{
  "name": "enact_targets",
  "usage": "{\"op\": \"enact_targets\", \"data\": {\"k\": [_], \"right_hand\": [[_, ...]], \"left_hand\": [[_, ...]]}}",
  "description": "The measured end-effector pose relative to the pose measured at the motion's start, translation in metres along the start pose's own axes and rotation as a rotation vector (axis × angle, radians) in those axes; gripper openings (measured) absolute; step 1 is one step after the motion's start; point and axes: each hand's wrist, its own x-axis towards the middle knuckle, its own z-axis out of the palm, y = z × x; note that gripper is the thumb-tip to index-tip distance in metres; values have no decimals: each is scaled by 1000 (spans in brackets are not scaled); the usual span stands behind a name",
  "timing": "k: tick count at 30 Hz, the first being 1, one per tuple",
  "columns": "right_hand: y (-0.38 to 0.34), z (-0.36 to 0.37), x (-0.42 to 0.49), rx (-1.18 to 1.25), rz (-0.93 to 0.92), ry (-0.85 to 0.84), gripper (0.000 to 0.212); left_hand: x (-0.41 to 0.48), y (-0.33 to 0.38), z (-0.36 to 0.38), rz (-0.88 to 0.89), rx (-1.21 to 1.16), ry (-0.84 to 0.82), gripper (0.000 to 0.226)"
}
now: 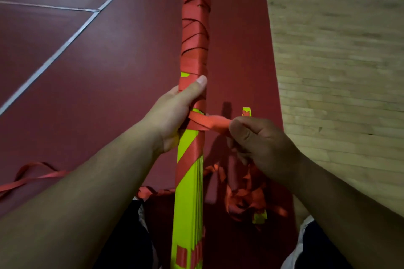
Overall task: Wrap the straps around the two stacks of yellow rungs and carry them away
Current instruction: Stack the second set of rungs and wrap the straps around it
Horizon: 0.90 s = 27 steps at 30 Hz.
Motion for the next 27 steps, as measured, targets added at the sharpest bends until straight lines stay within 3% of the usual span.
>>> {"op": "enact_targets", "data": {"k": [2,7,9,11,14,16,19,22,27], "right_hand": [[-1,-5,2,56,49,88,41],[20,-22,9,-368,29,160,26],[28,-18,8,-398,82,146,37],[30,-12,7,-290,149,118,51],[25,-8,3,168,310,68,42],[22,-9,1,324,333,5,34],[26,-7,0,312,294,-19,19],[33,-5,2,249,256,17,25],[38,-3,3,221,213,-67,22]], "left_hand": [[0,-2,1,-3,-1,-3,20],[2,-8,-1,-37,-17,-39,19],[2,-9,0,-44,-47,-88,28],[3,-10,-1,-50,-85,-124,29],[5,-7,-3,-48,-162,-155,23],[4,-3,-6,-14,-196,-189,28],[3,2,-9,27,-130,-200,31],[7,-3,-11,60,-121,-95,17],[11,-10,-14,26,-230,-45,32]]}}
